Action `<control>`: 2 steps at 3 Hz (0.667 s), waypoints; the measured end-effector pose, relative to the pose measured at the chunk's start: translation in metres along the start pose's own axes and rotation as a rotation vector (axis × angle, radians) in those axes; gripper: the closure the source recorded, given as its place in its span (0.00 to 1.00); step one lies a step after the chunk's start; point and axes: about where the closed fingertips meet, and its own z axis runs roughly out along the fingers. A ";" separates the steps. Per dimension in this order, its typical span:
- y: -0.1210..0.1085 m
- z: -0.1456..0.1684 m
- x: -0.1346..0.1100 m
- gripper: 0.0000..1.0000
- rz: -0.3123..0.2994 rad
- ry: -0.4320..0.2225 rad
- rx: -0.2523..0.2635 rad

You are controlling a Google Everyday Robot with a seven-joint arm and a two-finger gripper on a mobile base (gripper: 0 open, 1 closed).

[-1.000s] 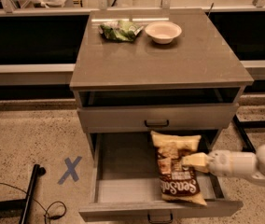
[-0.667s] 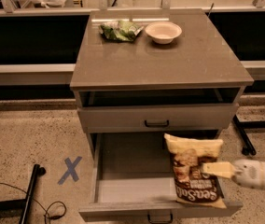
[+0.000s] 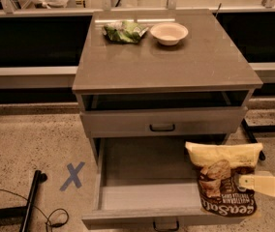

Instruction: Pick brown chip bag from middle drawer and place on counter

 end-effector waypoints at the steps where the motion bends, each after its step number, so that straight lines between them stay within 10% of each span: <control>1: 0.035 0.013 -0.030 1.00 -0.007 0.007 0.101; 2: 0.057 0.030 -0.083 1.00 0.006 0.003 0.200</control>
Offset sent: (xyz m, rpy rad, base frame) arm 0.0816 0.0620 0.1484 -0.2330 0.0646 -0.2180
